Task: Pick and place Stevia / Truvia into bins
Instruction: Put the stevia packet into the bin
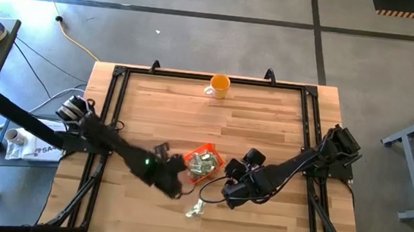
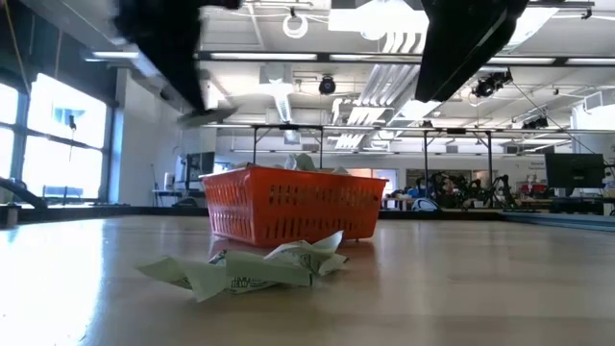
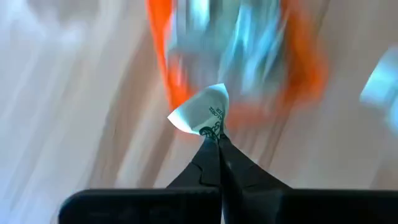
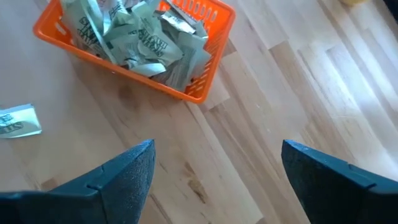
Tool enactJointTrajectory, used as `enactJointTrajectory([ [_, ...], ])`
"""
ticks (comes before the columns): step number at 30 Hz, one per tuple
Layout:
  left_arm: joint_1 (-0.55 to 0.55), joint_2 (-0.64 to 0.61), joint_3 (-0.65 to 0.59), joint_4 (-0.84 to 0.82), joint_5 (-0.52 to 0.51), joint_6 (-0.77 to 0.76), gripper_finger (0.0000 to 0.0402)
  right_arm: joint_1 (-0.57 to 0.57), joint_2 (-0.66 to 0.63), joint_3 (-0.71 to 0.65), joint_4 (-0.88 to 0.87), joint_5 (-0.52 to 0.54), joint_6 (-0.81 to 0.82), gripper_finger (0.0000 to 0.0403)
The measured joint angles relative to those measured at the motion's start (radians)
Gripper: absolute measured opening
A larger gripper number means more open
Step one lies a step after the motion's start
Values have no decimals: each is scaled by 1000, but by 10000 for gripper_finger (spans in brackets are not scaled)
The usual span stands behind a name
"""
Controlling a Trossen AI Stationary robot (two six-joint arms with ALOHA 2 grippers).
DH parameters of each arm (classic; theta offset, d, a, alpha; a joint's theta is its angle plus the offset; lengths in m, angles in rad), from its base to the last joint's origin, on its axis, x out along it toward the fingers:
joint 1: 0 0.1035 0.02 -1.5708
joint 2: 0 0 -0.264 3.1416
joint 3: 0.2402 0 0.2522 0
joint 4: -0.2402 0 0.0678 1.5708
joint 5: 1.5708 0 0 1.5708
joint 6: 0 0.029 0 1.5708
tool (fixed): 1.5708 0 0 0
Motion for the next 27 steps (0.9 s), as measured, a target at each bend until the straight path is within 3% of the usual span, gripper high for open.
enactJointTrajectory([
  [5,118,-1,3,294,6,198,25,9,0,0,26,-22,-5,338],
  [9,219,66,2,387,14,278,66,32,0,0,109,-89,-72,335],
  [15,288,104,1,316,280,184,177,82,26,0,277,-170,-236,337],
  [19,234,43,6,315,449,168,234,94,78,0,402,-174,-390,335],
  [21,172,-7,10,302,461,134,251,82,113,0,488,-194,-476,335],
  [27,-66,-142,9,143,251,-88,254,23,220,2,700,-264,-639,335],
])
